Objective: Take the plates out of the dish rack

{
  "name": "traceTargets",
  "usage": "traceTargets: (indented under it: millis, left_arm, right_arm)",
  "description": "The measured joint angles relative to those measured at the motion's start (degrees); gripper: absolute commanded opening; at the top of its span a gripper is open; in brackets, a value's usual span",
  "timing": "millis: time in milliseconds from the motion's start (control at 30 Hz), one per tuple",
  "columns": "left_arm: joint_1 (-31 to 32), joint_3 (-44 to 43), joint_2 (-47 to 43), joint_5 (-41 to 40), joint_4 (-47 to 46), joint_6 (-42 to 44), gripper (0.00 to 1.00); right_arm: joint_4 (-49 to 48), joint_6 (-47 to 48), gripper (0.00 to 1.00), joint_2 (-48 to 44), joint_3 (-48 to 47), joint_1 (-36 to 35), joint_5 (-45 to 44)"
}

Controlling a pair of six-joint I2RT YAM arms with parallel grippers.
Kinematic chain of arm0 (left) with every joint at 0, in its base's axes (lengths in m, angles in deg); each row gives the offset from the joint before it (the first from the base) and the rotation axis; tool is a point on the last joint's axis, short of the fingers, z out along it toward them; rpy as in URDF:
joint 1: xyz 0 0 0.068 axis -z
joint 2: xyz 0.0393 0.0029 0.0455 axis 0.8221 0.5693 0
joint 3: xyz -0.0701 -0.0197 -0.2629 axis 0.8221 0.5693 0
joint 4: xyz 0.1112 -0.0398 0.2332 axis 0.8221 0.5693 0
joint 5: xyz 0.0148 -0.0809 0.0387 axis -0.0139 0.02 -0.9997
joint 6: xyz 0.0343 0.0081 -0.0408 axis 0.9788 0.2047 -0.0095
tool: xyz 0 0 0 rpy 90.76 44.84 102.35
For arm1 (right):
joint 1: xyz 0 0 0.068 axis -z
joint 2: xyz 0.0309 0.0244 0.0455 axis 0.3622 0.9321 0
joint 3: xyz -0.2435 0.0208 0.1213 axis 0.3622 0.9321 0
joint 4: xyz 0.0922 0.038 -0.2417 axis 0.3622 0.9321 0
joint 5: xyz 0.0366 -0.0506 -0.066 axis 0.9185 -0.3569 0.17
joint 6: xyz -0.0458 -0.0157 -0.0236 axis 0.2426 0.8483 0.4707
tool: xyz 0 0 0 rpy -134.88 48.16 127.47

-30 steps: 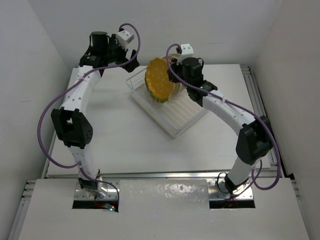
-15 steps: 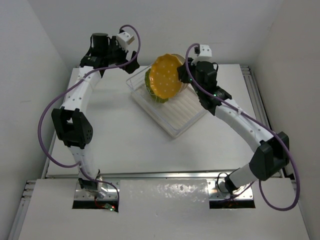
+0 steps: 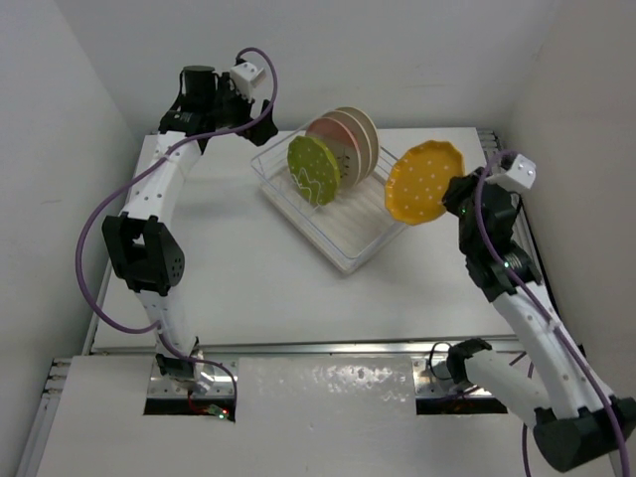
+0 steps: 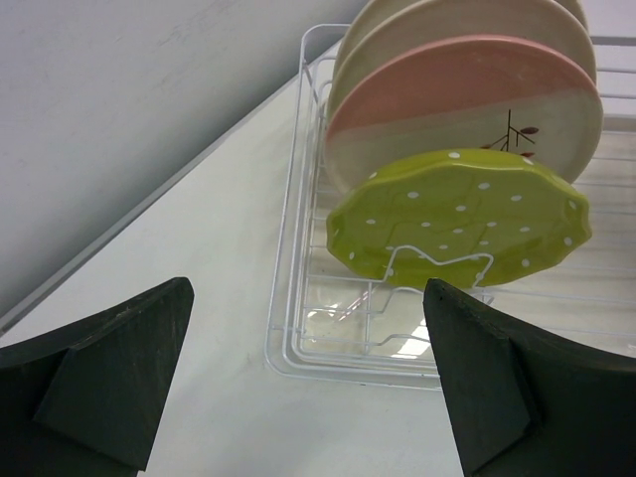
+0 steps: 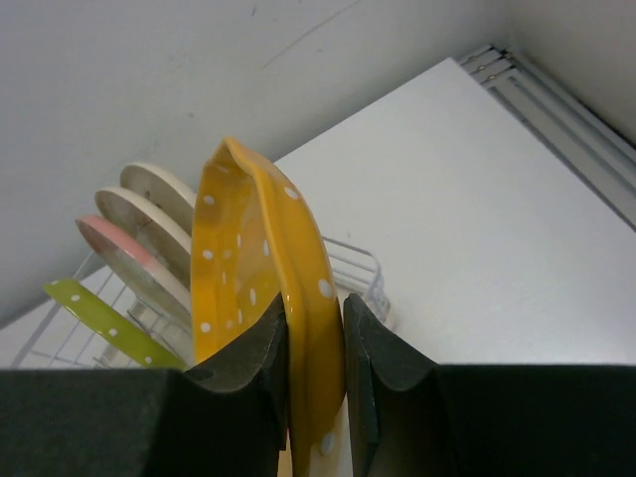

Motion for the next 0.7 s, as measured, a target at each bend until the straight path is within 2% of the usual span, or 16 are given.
traceTargets:
  millis: [133, 333, 533, 700]
  left_arm:
    - [0.07, 0.0, 0.0, 0.2, 0.04, -0.52, 1.0]
    - [0.15, 0.0, 0.0, 0.96, 0.04, -1.18, 1.0]
    - [0.39, 0.0, -0.28, 1.92, 0.02, -2.14, 1.0]
    - [0.46, 0.0, -0.63, 2.25, -0.02, -2.71, 1.0]
  right_arm:
    - [5.51, -3.32, 0.0, -12.22, 5.27, -0.37, -5.57]
    - [16.57, -11.87, 0.0, -24.09, 15.21, -0.13, -16.81]
    - [27.23, -22.27, 0.0, -25.86, 23.19, -0.15, -19.87]
    - [29.22, -31.69, 0.0, -27.02, 29.92, -0.15, -19.71]
